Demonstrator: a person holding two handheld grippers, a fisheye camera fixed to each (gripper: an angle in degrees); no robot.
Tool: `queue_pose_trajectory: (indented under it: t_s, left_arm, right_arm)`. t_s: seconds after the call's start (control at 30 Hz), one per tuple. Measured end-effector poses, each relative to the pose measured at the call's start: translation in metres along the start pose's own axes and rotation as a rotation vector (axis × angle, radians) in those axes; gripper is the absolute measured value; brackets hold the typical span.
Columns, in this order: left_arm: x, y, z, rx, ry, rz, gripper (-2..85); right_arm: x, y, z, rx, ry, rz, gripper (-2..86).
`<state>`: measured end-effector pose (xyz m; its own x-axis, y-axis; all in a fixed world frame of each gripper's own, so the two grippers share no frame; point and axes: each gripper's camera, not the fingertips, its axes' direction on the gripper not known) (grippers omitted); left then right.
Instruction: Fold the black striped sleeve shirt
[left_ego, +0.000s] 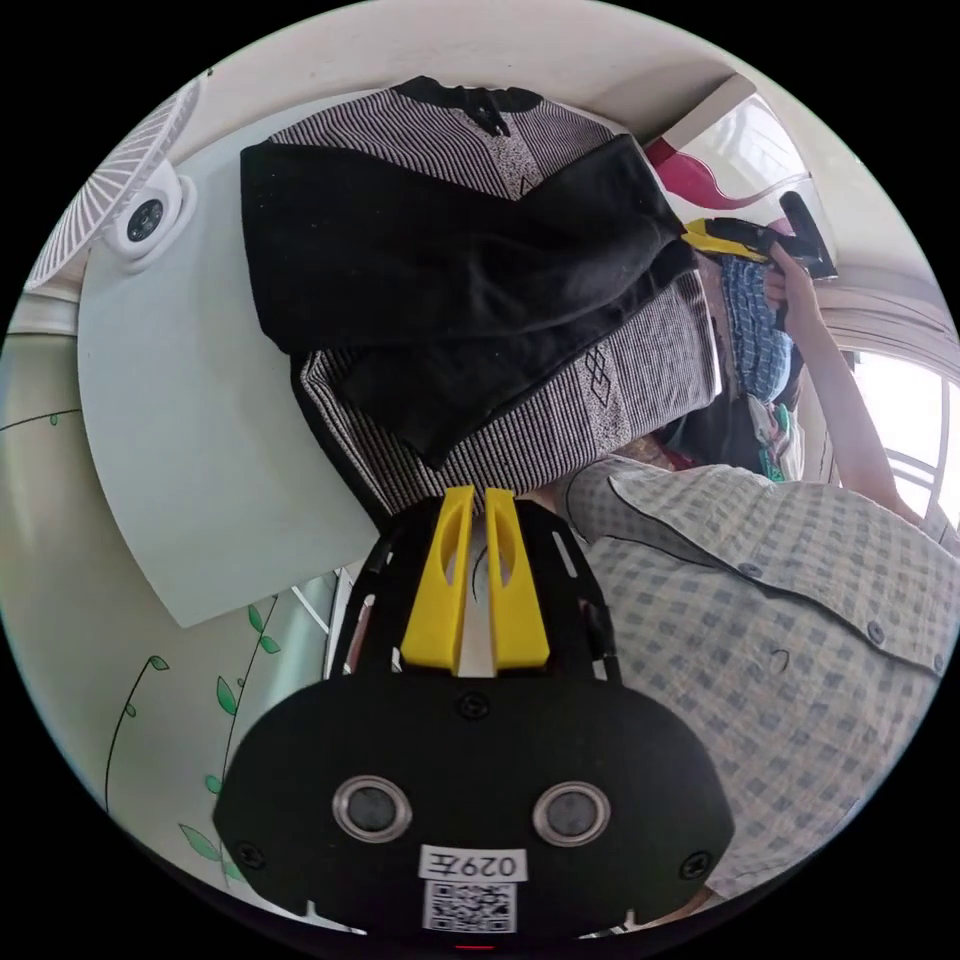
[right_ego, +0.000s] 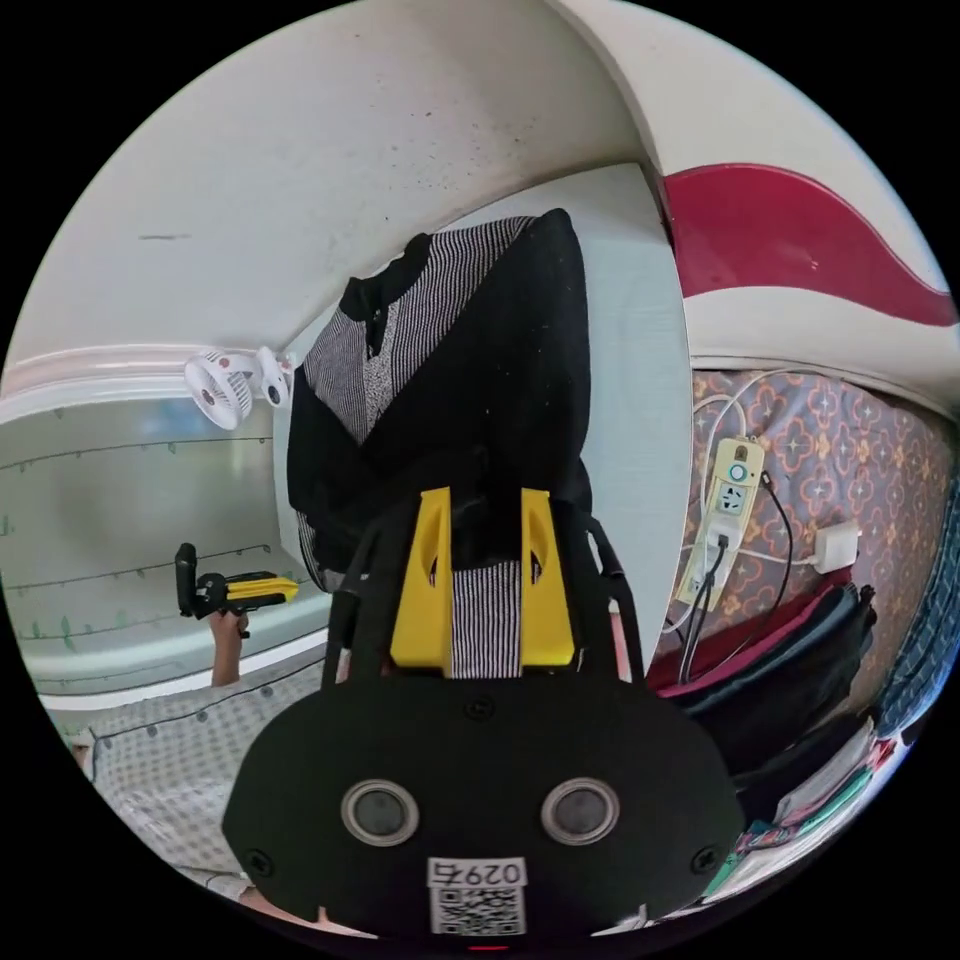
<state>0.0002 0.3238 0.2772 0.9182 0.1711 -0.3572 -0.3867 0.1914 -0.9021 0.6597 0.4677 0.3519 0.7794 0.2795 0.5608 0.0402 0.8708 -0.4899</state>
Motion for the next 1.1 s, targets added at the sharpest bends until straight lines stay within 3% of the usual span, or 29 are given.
queue_pose_trajectory:
  t_s: [0.17, 0.43, 0.7, 0.8, 0.87, 0.9, 1.1]
  left_arm:
    - [-0.007, -0.002, 0.014, -0.016, 0.072, -0.039, -0.6]
    - [-0.008, -0.005, 0.022, -0.032, 0.054, -0.027, -0.9]
    - [-0.031, -0.014, 0.022, -0.078, 0.014, 0.08, -1.0]
    - [-0.046, -0.022, 0.014, -0.062, -0.019, 0.098, -1.0]
    - [-0.059, -0.031, 0.009, -0.06, 0.003, 0.115, -1.0]
    - [-0.062, -0.033, 0.008, -0.069, 0.012, 0.125, -1.0]
    - [-0.081, -0.038, -0.009, -0.042, -0.048, 0.156, -1.0]
  right_arm:
    - [-0.019, 0.011, 0.033, -0.063, 0.063, -0.169, 4.7]
    - [-0.028, 0.018, 0.045, -0.043, 0.122, -0.185, 0.2]
    - [-0.033, 0.111, -0.001, 0.097, -0.142, 0.005, -0.3]
    - [-0.015, 0.136, 0.029, -0.059, -0.078, 0.14, 0.1]
    - [0.009, 0.149, 0.073, -0.306, -0.067, 0.209, 0.9]
    - [0.011, 0.152, 0.08, -0.341, -0.076, 0.216, 1.4]
    - [-0.001, 0.169, 0.064, -0.072, -0.011, 0.264, 5.7]
